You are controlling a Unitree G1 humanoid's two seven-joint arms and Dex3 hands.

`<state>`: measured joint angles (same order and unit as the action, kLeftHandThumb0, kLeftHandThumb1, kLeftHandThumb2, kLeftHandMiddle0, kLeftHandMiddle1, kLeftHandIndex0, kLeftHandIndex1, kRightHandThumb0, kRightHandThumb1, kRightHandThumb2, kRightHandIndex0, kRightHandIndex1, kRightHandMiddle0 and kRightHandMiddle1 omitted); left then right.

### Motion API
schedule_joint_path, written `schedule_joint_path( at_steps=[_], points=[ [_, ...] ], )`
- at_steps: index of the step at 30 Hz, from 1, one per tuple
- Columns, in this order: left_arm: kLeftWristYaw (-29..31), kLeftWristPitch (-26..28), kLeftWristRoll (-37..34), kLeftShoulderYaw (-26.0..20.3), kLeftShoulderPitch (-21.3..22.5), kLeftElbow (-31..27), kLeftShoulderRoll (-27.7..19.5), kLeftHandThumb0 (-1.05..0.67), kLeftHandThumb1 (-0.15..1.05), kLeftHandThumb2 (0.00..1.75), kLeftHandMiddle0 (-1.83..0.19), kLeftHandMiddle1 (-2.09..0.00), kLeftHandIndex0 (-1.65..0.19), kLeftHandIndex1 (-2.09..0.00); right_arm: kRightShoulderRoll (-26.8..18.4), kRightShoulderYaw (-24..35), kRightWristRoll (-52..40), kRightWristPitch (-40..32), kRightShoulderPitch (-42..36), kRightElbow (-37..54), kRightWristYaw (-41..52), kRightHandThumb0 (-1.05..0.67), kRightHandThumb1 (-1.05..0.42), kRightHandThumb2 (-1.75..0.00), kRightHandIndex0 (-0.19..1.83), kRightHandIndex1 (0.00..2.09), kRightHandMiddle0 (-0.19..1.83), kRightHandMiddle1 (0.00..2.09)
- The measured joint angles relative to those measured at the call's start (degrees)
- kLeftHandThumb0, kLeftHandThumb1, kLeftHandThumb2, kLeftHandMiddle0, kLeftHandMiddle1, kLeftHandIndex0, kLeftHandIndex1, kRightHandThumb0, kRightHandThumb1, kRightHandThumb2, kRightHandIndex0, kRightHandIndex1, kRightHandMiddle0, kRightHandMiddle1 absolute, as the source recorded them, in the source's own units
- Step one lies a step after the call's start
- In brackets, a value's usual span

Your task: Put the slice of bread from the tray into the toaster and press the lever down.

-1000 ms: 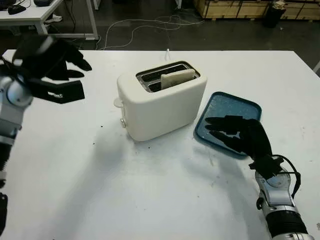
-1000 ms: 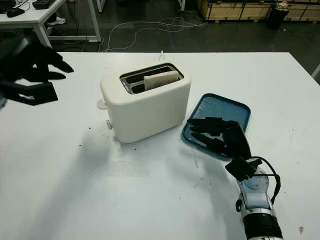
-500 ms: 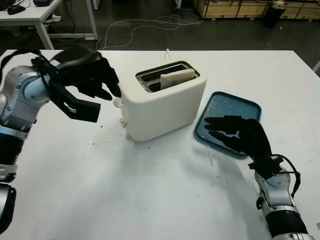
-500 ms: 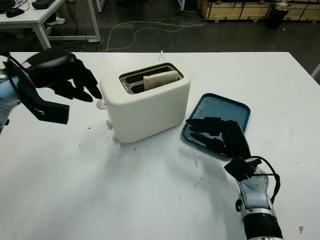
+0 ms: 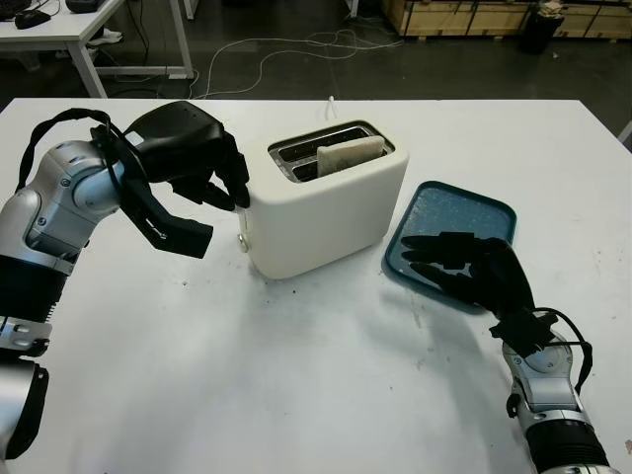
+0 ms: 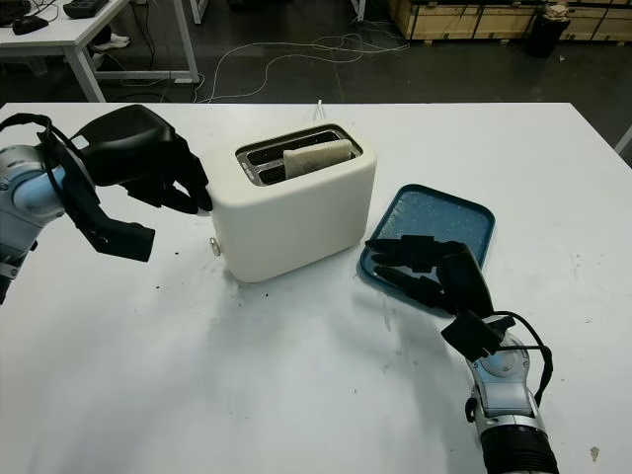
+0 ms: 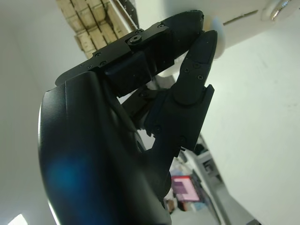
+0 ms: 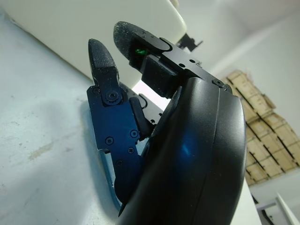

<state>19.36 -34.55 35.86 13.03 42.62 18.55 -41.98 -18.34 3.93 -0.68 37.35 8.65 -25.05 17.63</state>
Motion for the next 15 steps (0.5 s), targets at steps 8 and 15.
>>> schedule_joint_path(
  at_steps=[8,15],
  points=[
    [-7.56,-1.13,7.52,0.36,0.51,1.48,-1.4,-0.47,0.81,0.01,-1.04,-1.21,-1.37,0.0,-0.21,-0.08,-0.01,0.0,0.0,0.0,0.56,-0.38,-0.88,0.0,1.15,0.01,1.07,0.0],
    [-8.83,-1.56,7.58,0.63,0.6,1.69,-1.75,-0.5,0.8,0.0,-1.04,-1.29,-1.43,-0.03,-0.22,-0.12,-0.01,0.0,0.0,-0.01,0.7,-0.38,-0.88,0.0,1.15,0.01,1.07,0.0]
  ],
)
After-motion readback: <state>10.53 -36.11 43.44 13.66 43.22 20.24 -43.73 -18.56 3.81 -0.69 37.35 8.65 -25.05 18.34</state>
